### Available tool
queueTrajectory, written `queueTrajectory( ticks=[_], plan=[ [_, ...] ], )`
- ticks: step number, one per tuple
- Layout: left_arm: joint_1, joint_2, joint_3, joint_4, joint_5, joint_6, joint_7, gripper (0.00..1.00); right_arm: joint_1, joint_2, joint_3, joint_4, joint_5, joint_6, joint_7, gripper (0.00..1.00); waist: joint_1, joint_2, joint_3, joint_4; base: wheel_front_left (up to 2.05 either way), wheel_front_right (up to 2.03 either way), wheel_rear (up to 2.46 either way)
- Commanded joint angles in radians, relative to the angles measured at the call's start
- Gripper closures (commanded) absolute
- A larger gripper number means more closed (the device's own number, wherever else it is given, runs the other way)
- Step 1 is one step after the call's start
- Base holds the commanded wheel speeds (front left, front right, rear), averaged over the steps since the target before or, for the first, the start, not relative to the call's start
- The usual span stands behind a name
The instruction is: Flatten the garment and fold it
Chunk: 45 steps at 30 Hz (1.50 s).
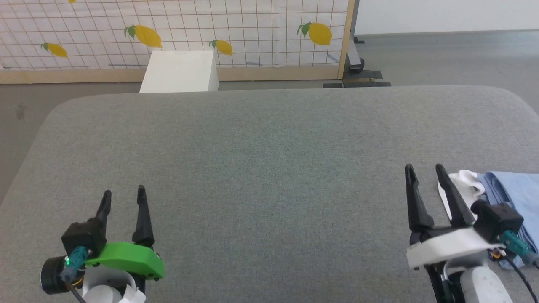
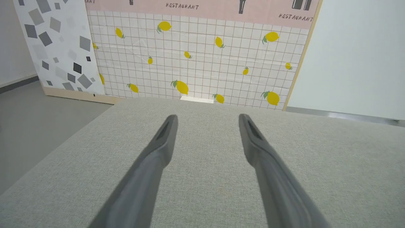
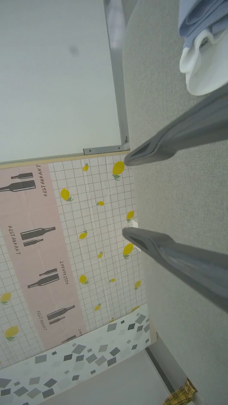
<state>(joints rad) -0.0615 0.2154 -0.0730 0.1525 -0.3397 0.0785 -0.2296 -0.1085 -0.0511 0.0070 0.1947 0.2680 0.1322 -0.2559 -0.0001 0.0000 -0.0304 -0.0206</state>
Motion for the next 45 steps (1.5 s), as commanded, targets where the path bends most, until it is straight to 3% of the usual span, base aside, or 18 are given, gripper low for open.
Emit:
queueTrajectory(
  ticks=[1, 17, 45],
  plan=[
    [0.007, 0.008, -0.008, 0.004, 0.012, -0.007, 0.005, 0.00, 0.026, 0.001, -0.006, -0.006, -0.012, -0.002, -0.006, 0.00, 0.0001, 0.0000, -0.004, 0.002, 0.00, 0.00, 0.00],
    [0.037, 0.001, -0.038, 0.019, 0.017, 0.013, 0.021, 0.00, 0.086, 0.001, -0.055, -0.008, -0.066, -0.002, 0.045, 0.00, 0.0001, 0.0000, -0.032, -0.002, 0.00, 0.00, 0.00],
    [0.003, -0.002, -0.057, 0.069, -0.029, -0.007, 0.011, 0.00, 0.064, 0.001, -0.043, 0.005, -0.055, -0.002, 0.050, 0.00, 0.0001, 0.0000, -0.001, 0.000, 0.00, 0.00, 0.00]
  ],
)
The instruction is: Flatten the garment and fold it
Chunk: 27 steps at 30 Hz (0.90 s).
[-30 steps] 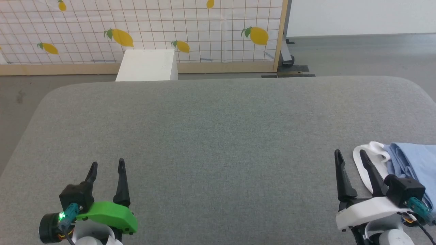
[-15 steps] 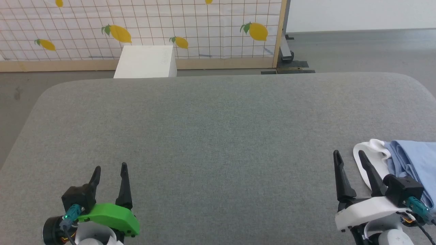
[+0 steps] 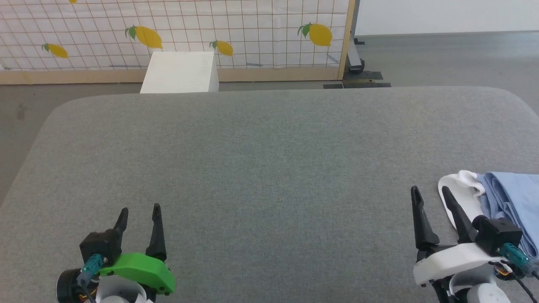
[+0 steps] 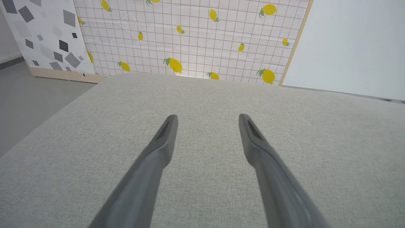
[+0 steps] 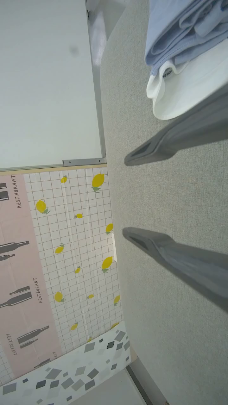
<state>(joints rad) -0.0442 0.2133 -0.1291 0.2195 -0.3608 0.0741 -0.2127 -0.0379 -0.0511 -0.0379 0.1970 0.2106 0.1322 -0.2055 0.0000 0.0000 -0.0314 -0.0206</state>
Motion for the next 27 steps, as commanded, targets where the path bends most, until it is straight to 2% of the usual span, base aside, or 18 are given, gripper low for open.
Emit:
queueTrajectory(
  ticks=[1, 18, 19, 27],
  plan=[
    [-0.014, 0.001, -0.002, 0.003, -0.008, -0.003, -0.007, 0.00, -0.006, 0.001, 0.001, 0.003, 0.002, -0.002, 0.000, 0.00, 0.0000, 0.0000, 0.000, 0.000, 0.00, 0.00, 0.00],
    [-0.017, 0.004, -0.013, 0.006, -0.014, 0.003, -0.014, 0.00, -0.009, 0.001, 0.000, 0.001, -0.012, -0.002, 0.014, 0.00, 0.0000, 0.0000, -0.001, 0.001, 0.00, 0.00, 0.00],
    [-0.003, 0.001, -0.014, 0.003, -0.002, 0.001, -0.009, 1.00, 0.000, 0.000, 0.000, 0.003, -0.010, 0.000, 0.012, 1.00, 0.0000, 0.0000, -0.001, 0.001, 0.00, 0.00, 0.00],
    [0.000, -0.006, -0.008, -0.006, 0.013, -0.002, 0.000, 1.00, 0.001, 0.000, 0.001, -0.004, -0.017, 0.000, 0.019, 1.00, 0.0000, 0.0000, 0.000, 0.002, 0.00, 0.00, 0.00]
  ],
)
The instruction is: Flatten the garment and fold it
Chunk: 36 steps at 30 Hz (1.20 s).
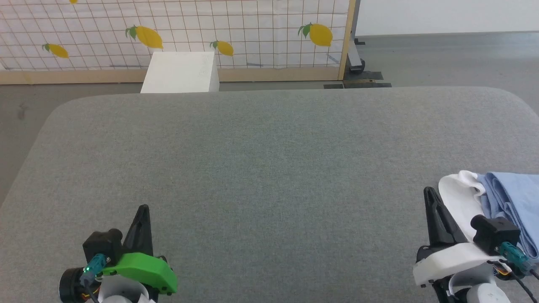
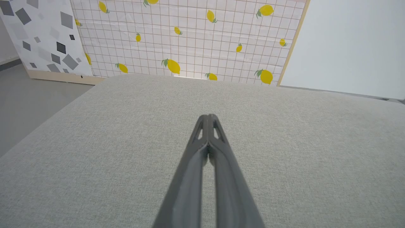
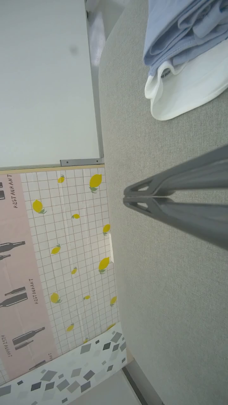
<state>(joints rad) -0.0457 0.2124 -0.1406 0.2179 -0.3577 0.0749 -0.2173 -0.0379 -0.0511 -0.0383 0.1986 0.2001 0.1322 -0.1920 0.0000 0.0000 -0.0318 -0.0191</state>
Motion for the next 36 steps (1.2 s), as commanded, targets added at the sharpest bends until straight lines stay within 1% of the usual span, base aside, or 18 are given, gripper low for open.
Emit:
queueTrajectory(
  ticks=[1, 36],
  plan=[
    [0.002, -0.006, 0.005, -0.006, 0.013, -0.003, 0.006, 1.00, 0.002, 0.000, 0.002, -0.008, -0.008, 0.000, 0.007, 1.00, 0.0000, 0.0000, 0.000, 0.000, 0.00, 0.00, 0.00],
    [0.015, -0.054, 0.046, -0.071, 0.118, -0.025, 0.071, 1.00, 0.013, 0.000, 0.013, -0.066, -0.067, -0.001, 0.064, 1.00, 0.0000, 0.0000, 0.010, 0.006, 0.00, 0.00, 0.00]
  ],
)
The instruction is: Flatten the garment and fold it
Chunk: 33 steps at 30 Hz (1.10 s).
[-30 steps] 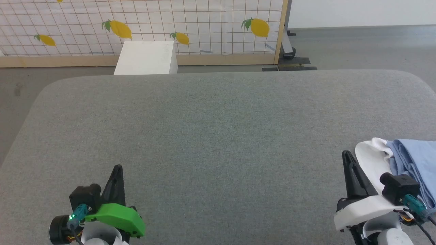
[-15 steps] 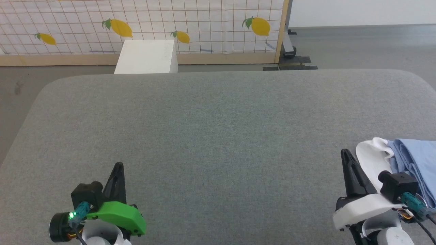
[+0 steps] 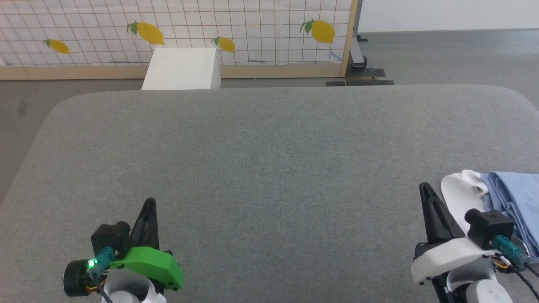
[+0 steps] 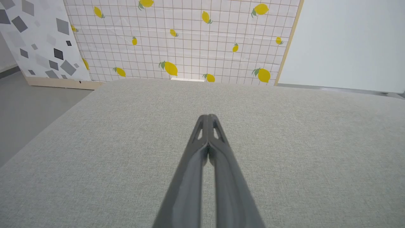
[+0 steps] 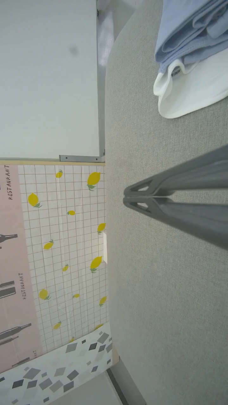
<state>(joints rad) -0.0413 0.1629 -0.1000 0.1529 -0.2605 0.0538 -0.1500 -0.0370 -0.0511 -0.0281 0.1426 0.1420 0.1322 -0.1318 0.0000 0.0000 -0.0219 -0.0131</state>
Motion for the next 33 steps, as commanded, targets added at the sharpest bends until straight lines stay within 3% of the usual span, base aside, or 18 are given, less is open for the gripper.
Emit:
queueTrajectory(
  ticks=[1, 33],
  plan=[
    [0.011, -0.006, 0.007, -0.007, 0.023, -0.005, 0.005, 1.00, 0.012, 0.000, 0.003, -0.011, -0.010, -0.001, 0.005, 1.00, 0.0000, 0.0000, 0.000, 0.000, 0.00, 0.00, 0.00],
    [0.023, -0.047, 0.043, -0.064, 0.115, -0.024, 0.061, 1.00, 0.022, 0.001, 0.013, -0.062, -0.061, -0.001, 0.054, 1.00, 0.0000, 0.0000, 0.009, 0.005, 0.00, 0.00, 0.00]
  ],
)
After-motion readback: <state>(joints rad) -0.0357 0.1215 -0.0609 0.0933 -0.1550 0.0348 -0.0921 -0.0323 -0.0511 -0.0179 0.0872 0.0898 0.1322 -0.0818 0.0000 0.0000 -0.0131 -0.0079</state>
